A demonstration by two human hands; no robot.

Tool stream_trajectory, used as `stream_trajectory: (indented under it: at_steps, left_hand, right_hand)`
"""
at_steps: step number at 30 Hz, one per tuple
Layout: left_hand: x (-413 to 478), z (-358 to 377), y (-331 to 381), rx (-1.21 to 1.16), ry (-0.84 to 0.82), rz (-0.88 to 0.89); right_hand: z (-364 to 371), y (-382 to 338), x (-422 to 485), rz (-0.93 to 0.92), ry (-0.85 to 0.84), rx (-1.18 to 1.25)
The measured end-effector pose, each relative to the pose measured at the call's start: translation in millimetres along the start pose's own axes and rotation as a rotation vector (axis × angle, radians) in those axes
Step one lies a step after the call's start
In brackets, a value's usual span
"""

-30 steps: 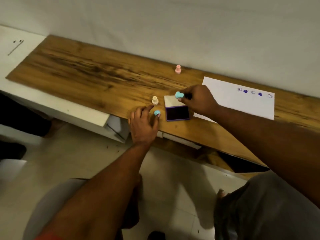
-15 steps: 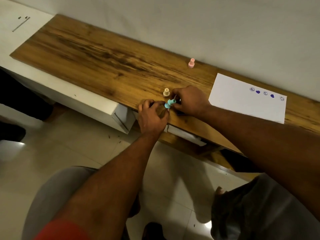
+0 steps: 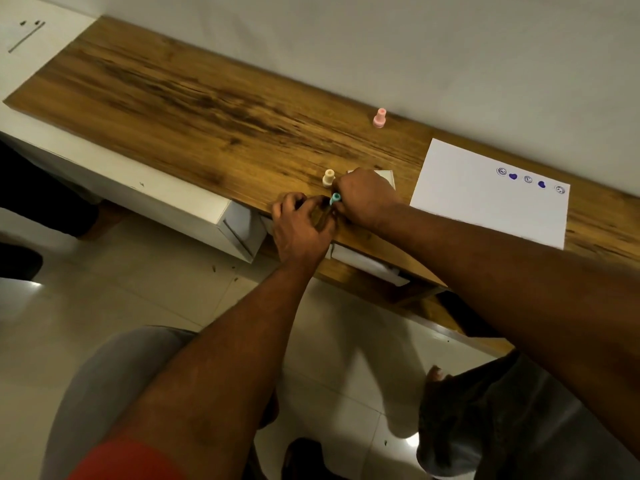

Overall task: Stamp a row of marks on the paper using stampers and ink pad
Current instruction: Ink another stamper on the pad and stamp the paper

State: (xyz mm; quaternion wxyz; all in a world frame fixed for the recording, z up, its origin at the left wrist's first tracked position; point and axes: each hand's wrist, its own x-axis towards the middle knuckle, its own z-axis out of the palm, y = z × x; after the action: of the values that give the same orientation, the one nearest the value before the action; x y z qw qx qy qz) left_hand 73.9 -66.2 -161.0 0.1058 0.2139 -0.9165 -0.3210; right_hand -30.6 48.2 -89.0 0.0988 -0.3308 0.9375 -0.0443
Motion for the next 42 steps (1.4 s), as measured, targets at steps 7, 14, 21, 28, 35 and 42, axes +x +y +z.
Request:
stream_trajectory:
  at_steps: [7, 14, 21, 28, 35, 42]
  left_hand:
    - [3.5, 0.0, 2.0, 0.011, -0.033, -0.040]
    - [2.8, -6.5, 8.8, -0.001, -0.030, -0.098]
    - [14.3, -14.9, 9.3, 0.095, 0.019, -0.130]
    - [18.1, -6.8, 5.2, -0.054, 0.065, -0.164]
    - [21.1, 9.6, -7.2, -0.216, 0.171, -0.175]
    - [23.1, 21.1, -15.3, -0.222, 0.223, -0.147]
  right_hand:
    - [12.7, -9.1, -1.0, 0.207, 0.109, 0.216]
    - [22.8, -15.7, -4.2, 0.327, 0.179, 0.409]
    - [11.1, 10.2, -19.9, 0.216, 0.283, 0.527]
    - [-15.4, 62.3, 4.0, 0.311, 0.532, 0.501]
    - [-40.2, 86.1, 68.7, 0.291, 0.349, 0.177]
    - [-34.2, 80.0, 102.0, 0.305, 0.236, 0.086]
